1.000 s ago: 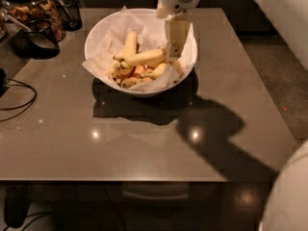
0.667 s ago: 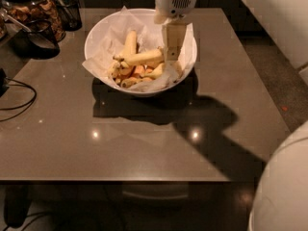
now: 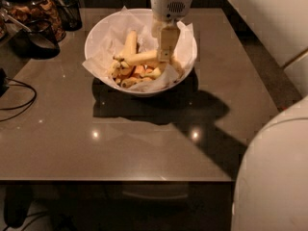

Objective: Pick banana from white bowl

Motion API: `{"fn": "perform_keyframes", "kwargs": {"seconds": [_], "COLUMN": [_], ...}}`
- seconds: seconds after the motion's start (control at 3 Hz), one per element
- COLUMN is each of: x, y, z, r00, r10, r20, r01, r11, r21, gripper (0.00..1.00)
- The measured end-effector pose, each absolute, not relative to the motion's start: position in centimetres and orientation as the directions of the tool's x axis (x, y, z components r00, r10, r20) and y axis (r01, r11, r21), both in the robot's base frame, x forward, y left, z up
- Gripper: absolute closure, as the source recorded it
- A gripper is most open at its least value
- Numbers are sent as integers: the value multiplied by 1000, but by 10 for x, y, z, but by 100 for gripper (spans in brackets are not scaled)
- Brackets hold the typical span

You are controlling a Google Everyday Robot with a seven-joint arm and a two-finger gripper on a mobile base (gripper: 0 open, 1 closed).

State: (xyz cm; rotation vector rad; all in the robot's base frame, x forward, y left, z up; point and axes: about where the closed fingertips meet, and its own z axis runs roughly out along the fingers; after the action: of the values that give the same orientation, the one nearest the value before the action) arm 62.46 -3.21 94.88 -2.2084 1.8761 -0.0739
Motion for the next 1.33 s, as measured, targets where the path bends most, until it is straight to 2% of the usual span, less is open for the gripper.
{"fn": "perform_keyframes", "kwargs": {"seconds": [1.33], "x": [637], "y": [-17], "z": [931], "r00": [149], "r10": [-973], "r20": [-176], "r01": [-980], "r11": [-122], "r21": [-156], "gripper": [41]}}
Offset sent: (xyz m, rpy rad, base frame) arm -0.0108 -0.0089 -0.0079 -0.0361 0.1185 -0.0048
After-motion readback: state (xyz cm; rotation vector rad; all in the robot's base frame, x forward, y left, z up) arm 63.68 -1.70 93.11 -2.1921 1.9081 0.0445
